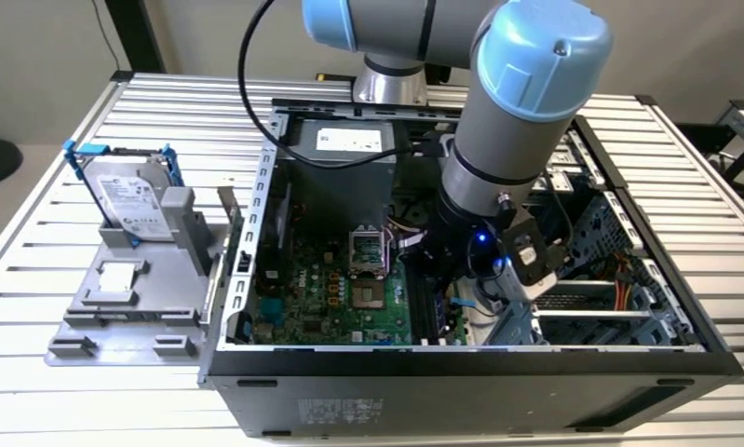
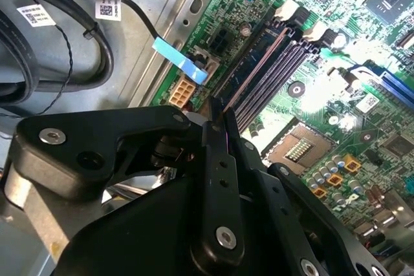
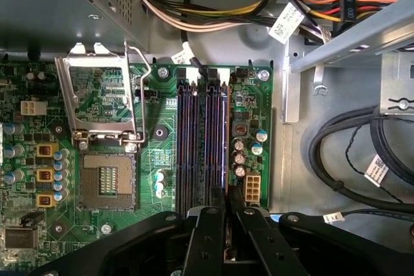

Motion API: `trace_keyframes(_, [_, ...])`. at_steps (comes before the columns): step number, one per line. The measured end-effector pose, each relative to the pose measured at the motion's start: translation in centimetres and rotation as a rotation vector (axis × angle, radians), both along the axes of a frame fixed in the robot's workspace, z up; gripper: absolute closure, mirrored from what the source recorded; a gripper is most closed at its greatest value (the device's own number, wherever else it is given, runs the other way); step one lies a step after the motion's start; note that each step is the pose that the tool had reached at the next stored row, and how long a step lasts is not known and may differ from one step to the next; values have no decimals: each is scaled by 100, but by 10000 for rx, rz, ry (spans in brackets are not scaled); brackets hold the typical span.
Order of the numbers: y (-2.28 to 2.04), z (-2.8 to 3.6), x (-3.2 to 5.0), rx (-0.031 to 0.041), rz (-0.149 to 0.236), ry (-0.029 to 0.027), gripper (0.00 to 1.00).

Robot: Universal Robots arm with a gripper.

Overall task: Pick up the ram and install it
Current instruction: 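Insert the ram into the slot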

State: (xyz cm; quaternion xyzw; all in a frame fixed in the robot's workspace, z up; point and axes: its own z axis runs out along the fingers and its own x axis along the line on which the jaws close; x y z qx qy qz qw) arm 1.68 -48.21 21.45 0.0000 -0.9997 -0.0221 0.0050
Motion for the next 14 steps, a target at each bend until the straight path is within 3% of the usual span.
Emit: trace_keyframes(14, [-4,-3,2,2,50,17,100])
